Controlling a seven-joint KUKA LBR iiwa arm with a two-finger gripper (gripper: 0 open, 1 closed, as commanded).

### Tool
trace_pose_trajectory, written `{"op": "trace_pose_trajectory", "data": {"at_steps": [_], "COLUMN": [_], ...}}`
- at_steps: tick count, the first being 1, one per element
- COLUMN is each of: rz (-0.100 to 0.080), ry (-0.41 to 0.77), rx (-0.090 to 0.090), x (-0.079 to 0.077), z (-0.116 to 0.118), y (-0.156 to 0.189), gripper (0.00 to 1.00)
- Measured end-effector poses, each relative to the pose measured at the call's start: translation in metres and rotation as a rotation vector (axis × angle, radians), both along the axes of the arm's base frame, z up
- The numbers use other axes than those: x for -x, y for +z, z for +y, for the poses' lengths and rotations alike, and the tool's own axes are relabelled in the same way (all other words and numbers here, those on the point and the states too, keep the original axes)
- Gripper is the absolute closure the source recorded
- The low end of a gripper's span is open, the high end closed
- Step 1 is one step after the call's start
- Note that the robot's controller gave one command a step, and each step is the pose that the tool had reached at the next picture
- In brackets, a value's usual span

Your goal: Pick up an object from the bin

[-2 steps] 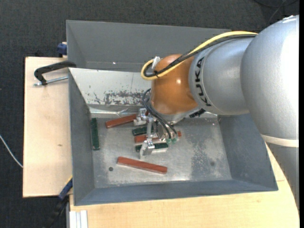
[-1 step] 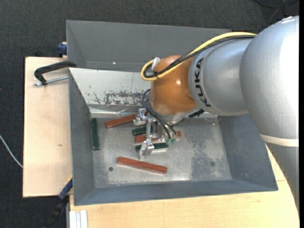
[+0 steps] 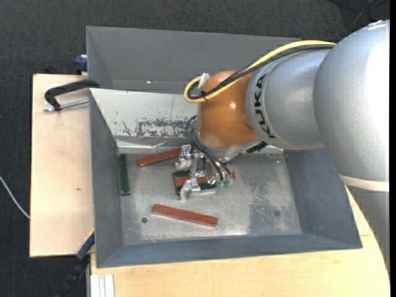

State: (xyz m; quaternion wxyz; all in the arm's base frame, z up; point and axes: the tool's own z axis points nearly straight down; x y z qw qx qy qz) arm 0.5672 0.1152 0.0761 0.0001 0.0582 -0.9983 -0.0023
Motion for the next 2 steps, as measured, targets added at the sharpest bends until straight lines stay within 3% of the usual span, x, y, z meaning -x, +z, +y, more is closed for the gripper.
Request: {"op": "trace_pose_trajectory", "data": {"at_steps": [1,2], "rz": [0.0,-0.009], "ry": [0.0,-0.012], "rx": [0.0,0.001], "x": [0.0,-0.005], "z": [0.0,0.037], "y": [0.0,0.15], "gripper": [1.0,1.0]}}
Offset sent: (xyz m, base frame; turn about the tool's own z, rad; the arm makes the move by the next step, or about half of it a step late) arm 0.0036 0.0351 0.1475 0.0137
